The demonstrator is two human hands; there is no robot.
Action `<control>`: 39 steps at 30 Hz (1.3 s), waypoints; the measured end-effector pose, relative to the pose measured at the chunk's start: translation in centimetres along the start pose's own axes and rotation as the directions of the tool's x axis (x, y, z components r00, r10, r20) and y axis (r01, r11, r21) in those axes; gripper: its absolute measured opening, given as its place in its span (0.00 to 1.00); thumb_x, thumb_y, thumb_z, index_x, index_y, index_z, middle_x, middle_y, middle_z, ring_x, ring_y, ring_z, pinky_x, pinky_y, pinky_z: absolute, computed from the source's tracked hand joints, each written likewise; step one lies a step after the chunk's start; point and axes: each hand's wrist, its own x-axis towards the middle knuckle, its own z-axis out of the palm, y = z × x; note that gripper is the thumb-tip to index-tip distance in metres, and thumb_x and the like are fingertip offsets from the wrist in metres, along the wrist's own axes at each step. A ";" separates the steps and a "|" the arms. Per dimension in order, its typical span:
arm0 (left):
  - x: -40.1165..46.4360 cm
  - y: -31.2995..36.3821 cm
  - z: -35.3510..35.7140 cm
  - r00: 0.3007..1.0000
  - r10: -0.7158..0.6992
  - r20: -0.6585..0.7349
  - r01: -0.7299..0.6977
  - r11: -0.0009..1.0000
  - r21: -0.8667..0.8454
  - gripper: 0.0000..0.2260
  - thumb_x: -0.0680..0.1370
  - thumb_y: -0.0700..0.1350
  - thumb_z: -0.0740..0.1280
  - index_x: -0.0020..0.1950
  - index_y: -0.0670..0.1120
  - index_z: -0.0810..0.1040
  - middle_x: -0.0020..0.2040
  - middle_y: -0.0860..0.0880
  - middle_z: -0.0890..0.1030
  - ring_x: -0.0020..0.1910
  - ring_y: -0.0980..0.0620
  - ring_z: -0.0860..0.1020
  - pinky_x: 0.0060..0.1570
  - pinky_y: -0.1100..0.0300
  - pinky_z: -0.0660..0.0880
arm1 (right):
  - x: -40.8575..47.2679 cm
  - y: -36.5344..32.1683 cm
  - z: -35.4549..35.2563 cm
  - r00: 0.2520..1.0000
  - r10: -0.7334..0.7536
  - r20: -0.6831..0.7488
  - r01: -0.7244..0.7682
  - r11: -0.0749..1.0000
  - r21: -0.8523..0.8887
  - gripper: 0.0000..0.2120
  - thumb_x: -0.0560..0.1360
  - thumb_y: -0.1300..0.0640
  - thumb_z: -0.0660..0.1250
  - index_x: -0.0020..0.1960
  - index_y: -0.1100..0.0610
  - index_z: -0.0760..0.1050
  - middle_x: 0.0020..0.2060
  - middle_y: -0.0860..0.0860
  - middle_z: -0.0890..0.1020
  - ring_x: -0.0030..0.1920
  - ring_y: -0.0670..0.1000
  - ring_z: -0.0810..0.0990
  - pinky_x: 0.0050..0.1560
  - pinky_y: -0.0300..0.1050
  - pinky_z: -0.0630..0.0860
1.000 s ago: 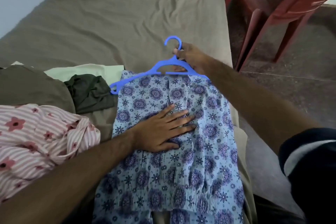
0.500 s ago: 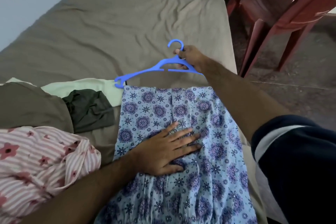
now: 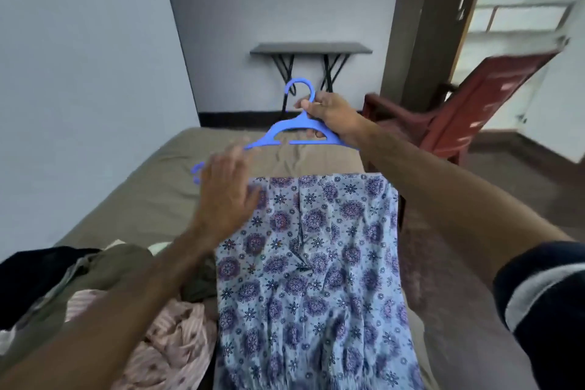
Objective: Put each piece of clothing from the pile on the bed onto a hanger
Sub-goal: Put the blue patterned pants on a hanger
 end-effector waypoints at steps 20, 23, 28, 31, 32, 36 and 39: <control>18.5 3.5 -10.7 0.997 -0.049 -0.060 0.050 0.999 0.010 0.10 0.84 0.52 0.57 0.51 0.47 0.72 0.38 0.51 0.82 0.31 0.48 0.78 0.32 0.49 0.77 | -8.9 -9.5 -17.6 0.963 -0.209 -0.170 0.053 0.764 -0.643 0.06 0.80 0.58 0.68 0.48 0.61 0.76 0.39 0.54 0.86 0.37 0.48 0.84 0.40 0.42 0.78; 22.9 3.7 -6.4 0.999 -0.044 -0.029 0.044 0.999 0.016 0.10 0.84 0.52 0.58 0.51 0.47 0.73 0.37 0.51 0.81 0.30 0.49 0.78 0.31 0.51 0.75 | -5.4 -5.6 -22.3 0.946 -0.227 -0.233 0.036 0.785 -0.618 0.07 0.81 0.57 0.68 0.48 0.61 0.76 0.37 0.55 0.85 0.31 0.46 0.79 0.34 0.40 0.75; 34.3 4.1 -6.6 0.997 -0.031 0.067 0.032 0.999 -0.016 0.07 0.83 0.51 0.60 0.48 0.50 0.71 0.37 0.52 0.81 0.31 0.49 0.78 0.33 0.51 0.76 | 1.5 -9.1 -30.2 0.937 -0.255 -0.239 0.065 0.799 -0.598 0.06 0.80 0.57 0.68 0.47 0.59 0.77 0.33 0.52 0.84 0.30 0.46 0.78 0.34 0.40 0.75; 42.7 6.5 -10.3 0.994 -0.033 0.101 0.040 0.997 -0.064 0.07 0.83 0.52 0.61 0.45 0.53 0.70 0.38 0.53 0.81 0.32 0.52 0.78 0.35 0.51 0.76 | 4.3 -16.3 -36.6 0.940 -0.254 -0.226 0.073 0.800 -0.595 0.06 0.80 0.56 0.68 0.45 0.56 0.77 0.31 0.47 0.84 0.30 0.47 0.78 0.34 0.46 0.77; 45.2 7.7 -11.6 0.993 -0.052 0.110 0.061 0.995 -0.078 0.08 0.83 0.51 0.62 0.45 0.52 0.70 0.38 0.52 0.81 0.33 0.52 0.78 0.35 0.52 0.76 | 4.9 -19.0 -38.7 0.944 -0.254 -0.211 0.080 0.797 -0.599 0.06 0.80 0.56 0.68 0.45 0.55 0.76 0.31 0.47 0.83 0.30 0.47 0.78 0.34 0.47 0.76; 55.2 11.9 -16.1 0.984 -0.100 0.149 0.118 0.986 -0.118 0.08 0.82 0.51 0.64 0.44 0.51 0.70 0.38 0.52 0.82 0.35 0.51 0.79 0.40 0.48 0.78 | 5.9 -29.4 -46.6 0.947 -0.263 -0.183 0.091 0.768 -0.634 0.08 0.81 0.56 0.68 0.42 0.51 0.75 0.31 0.47 0.83 0.30 0.45 0.78 0.33 0.40 0.75; 62.8 14.7 -18.4 0.988 -0.063 0.140 0.085 0.984 -0.159 0.09 0.81 0.51 0.64 0.42 0.52 0.70 0.36 0.53 0.81 0.32 0.52 0.79 0.38 0.47 0.78 | 7.0 -34.7 -52.6 0.944 -0.252 -0.214 0.062 0.770 -0.635 0.07 0.81 0.56 0.67 0.44 0.52 0.75 0.33 0.49 0.83 0.31 0.45 0.79 0.32 0.36 0.73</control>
